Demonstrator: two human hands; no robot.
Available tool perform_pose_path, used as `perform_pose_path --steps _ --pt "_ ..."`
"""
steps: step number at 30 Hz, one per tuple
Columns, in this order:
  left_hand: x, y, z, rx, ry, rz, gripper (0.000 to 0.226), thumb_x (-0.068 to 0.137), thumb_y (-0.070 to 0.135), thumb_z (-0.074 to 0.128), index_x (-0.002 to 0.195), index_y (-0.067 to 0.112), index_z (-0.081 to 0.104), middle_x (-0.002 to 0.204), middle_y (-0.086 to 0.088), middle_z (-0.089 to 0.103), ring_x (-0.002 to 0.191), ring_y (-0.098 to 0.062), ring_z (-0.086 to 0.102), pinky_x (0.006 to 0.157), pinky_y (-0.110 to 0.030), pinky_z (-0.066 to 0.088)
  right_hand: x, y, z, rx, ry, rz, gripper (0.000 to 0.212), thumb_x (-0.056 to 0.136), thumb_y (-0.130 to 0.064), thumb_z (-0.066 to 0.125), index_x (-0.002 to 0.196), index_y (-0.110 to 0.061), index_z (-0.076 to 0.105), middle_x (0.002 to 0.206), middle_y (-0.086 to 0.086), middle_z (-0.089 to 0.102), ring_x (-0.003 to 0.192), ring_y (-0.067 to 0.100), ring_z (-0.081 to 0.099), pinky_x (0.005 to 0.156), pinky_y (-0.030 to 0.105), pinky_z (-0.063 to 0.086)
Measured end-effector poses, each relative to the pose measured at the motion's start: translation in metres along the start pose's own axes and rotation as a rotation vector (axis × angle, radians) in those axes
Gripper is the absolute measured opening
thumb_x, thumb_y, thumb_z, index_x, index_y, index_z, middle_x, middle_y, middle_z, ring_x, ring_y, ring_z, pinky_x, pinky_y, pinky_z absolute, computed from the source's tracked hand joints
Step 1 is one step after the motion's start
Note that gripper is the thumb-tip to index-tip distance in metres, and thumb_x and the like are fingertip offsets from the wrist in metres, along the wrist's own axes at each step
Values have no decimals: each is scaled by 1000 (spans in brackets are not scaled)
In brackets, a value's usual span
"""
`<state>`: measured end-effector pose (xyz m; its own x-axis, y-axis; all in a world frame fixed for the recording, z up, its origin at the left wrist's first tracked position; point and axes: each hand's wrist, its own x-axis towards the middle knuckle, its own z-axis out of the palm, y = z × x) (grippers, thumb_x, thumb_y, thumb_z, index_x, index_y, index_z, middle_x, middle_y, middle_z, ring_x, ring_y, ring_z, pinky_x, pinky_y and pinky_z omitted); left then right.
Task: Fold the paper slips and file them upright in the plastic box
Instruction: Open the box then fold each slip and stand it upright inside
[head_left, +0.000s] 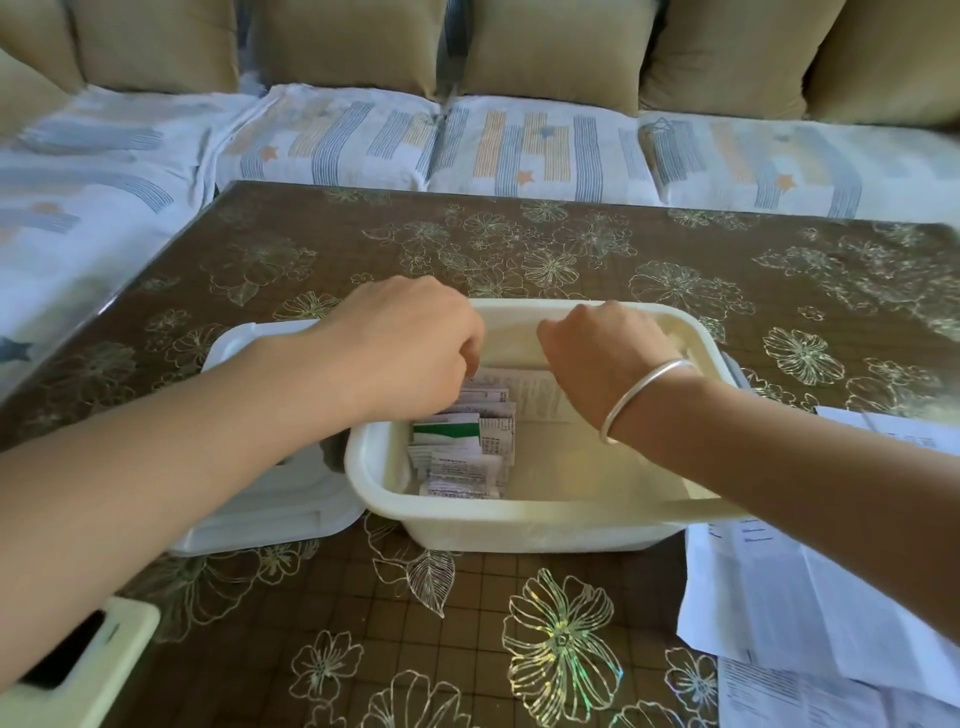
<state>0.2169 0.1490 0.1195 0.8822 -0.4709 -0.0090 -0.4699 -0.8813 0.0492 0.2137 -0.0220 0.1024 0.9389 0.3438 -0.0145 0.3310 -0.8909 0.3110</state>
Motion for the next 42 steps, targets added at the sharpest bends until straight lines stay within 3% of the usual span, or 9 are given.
perform_pose_path --steps 5,9,13,17,21,25,30,35,42 --pt "-12 4 2 -142 27 14 36 85 9 45 85 35 70 85 12 65 72 -8 60 67 -31 47 -3 17 13 350 -34 124 30 90 -9 49 103 -29 67 104 0 68 91 25 63 76 30 51" --pt "-27 33 -4 -288 116 31 36 90 8 47 89 32 73 79 16 68 60 -6 62 57 -8 35 -36 33 -1 552 100 141 23 92 -14 53 100 -28 70 102 -7 71 90 15 65 86 30 51" --pt "-51 79 -8 -389 328 131 32 88 13 47 86 31 73 90 14 71 84 -8 63 78 -29 50 -102 38 -14 849 409 204 13 87 -14 65 90 -25 71 79 -16 67 71 5 63 73 19 50" --pt "-75 129 18 -552 303 226 28 88 8 52 86 26 72 88 15 70 81 -5 63 75 -32 52 -173 31 14 1048 531 356 19 85 -9 67 81 -28 66 67 -14 64 63 12 60 59 18 48" --pt "-102 164 75 -590 106 247 26 92 11 51 94 28 71 94 17 67 78 1 53 71 -14 40 -236 17 73 963 411 532 20 83 -10 70 77 -29 65 64 -15 63 62 1 58 56 8 42" --pt "-127 178 114 -554 5 351 26 95 26 55 120 30 63 126 18 59 118 4 48 107 -18 36 -280 5 103 763 370 523 17 81 -9 74 85 -24 68 77 -18 67 60 -8 56 56 1 38" --pt "-148 191 138 -343 -50 486 70 92 50 57 152 25 31 159 13 21 147 -1 16 121 -26 2 -308 -16 123 594 223 429 41 84 -49 63 118 -27 66 128 -9 62 118 11 59 97 37 50" --pt "-157 189 142 -246 218 536 58 73 40 79 122 15 63 116 1 70 108 -11 66 101 -34 48 -319 -33 125 659 231 302 71 78 -77 45 128 -28 59 141 -11 49 134 5 41 112 36 33" --pt "-184 177 147 -298 477 512 10 93 20 62 87 16 70 77 8 71 66 -10 65 73 -32 53 -322 -51 123 690 297 234 77 70 -76 52 130 -28 56 135 -14 55 126 2 47 107 32 37"
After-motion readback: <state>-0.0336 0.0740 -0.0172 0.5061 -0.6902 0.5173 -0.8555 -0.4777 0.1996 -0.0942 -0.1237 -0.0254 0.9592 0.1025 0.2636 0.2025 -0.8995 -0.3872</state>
